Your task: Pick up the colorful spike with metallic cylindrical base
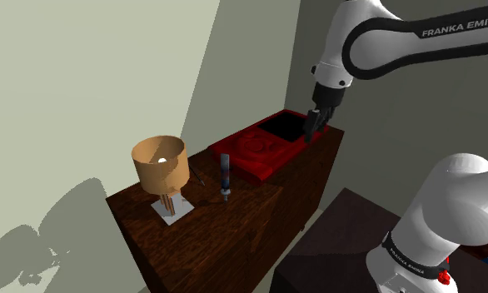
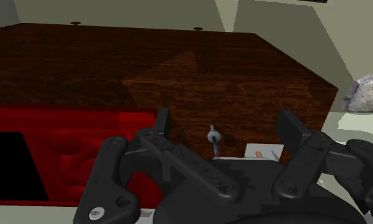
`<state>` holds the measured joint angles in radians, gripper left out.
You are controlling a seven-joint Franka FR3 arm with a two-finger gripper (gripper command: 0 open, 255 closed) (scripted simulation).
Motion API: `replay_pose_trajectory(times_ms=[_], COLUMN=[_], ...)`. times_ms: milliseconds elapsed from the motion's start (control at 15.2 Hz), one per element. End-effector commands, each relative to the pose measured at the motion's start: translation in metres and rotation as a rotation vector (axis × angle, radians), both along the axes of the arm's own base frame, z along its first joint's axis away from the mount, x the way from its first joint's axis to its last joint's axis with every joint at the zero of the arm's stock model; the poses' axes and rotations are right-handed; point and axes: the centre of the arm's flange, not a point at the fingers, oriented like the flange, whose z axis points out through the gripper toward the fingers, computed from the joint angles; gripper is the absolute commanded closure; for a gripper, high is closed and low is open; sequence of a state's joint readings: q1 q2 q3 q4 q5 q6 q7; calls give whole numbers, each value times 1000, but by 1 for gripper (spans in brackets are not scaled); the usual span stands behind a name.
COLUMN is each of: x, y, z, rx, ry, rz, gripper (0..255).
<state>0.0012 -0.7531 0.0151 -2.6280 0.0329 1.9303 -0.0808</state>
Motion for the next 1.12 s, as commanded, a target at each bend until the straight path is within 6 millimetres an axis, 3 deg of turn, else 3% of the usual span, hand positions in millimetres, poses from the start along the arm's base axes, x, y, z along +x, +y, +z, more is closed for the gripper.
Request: replay_pose_trajectory(times_ms=[0, 1056], x=[8, 100], y=[-3, -5], z=[-21, -199], rx=[8, 72], ry=[-32, -247], rz=[31, 274], gripper=[0, 0])
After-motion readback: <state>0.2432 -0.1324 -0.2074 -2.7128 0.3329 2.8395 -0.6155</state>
